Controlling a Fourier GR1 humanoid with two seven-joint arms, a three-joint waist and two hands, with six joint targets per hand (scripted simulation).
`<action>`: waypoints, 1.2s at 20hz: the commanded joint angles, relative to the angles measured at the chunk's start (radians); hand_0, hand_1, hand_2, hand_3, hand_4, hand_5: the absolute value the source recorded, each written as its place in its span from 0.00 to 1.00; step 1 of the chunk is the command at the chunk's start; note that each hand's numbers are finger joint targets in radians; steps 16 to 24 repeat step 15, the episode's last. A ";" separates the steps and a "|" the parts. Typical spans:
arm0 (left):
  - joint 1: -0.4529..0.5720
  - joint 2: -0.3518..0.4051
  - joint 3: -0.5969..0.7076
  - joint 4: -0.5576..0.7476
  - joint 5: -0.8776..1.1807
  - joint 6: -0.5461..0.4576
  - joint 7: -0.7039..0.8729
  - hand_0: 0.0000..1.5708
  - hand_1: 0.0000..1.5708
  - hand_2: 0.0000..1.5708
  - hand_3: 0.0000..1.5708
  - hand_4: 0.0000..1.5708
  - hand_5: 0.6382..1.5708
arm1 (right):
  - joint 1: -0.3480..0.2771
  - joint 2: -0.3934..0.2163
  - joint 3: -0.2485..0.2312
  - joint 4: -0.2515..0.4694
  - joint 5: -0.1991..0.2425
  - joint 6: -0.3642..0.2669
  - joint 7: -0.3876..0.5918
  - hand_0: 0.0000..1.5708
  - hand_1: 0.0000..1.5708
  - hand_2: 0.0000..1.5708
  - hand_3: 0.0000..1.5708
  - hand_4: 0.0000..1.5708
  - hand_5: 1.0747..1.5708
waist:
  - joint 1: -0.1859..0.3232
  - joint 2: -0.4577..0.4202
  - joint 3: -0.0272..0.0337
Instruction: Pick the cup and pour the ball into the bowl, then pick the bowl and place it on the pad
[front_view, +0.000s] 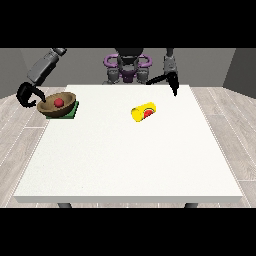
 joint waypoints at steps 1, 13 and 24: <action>0.002 0.014 0.012 -0.013 0.007 -0.006 -0.013 0.00 0.00 0.00 0.00 0.00 0.99 | -0.025 -0.069 -0.001 0.002 0.015 -0.038 0.021 0.12 0.12 0.30 0.27 0.00 0.84 | -0.004 0.033 -0.0004; 0.064 -0.002 0.008 -0.067 0.016 -0.010 0.061 0.00 0.00 0.00 0.00 0.00 1.00 | -0.044 -0.159 0.001 0.008 0.012 0.093 0.090 0.00 0.00 0.17 0.10 0.00 0.85 | -0.054 -0.073 -0.0008; 0.071 -0.022 0.001 -0.004 -0.002 0.011 0.047 0.00 0.00 0.00 0.00 0.00 1.00 | -0.111 -0.213 -0.031 -0.008 -0.037 0.193 0.163 0.00 0.00 0.12 0.18 0.00 0.86 | -0.069 -0.121 -0.0020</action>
